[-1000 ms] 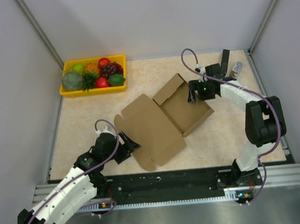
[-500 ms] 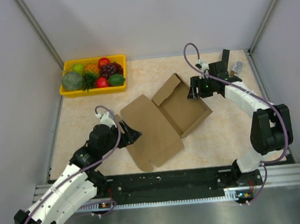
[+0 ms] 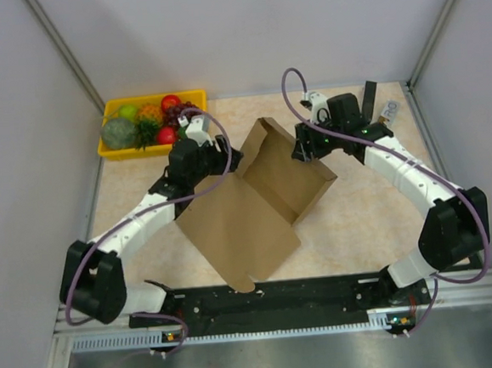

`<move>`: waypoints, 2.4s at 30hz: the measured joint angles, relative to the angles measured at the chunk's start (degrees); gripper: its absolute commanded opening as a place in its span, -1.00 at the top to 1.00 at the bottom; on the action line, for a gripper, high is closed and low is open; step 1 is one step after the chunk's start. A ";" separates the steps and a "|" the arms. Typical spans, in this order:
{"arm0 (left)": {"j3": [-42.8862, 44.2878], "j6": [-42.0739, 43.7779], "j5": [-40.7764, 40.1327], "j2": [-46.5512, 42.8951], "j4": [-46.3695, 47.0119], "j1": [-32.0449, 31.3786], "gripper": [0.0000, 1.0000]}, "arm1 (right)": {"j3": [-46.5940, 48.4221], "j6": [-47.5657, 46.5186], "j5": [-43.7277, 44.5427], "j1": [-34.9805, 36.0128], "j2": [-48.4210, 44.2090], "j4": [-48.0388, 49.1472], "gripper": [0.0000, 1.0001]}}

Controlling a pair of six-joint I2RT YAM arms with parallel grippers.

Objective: Fold the paper box

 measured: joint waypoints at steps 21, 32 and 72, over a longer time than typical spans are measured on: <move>8.92 22.93 18.32 26.69 24.76 4.11 0.63 | 7.17 -6.82 11.61 6.99 4.74 -8.50 -0.07; 5.11 19.58 15.47 28.20 34.49 4.59 -0.20 | 7.21 -6.91 19.21 11.65 4.87 -8.63 -0.04; 10.88 25.55 22.38 34.97 32.92 5.99 0.08 | 13.62 -2.01 16.55 15.80 9.53 -12.96 -0.03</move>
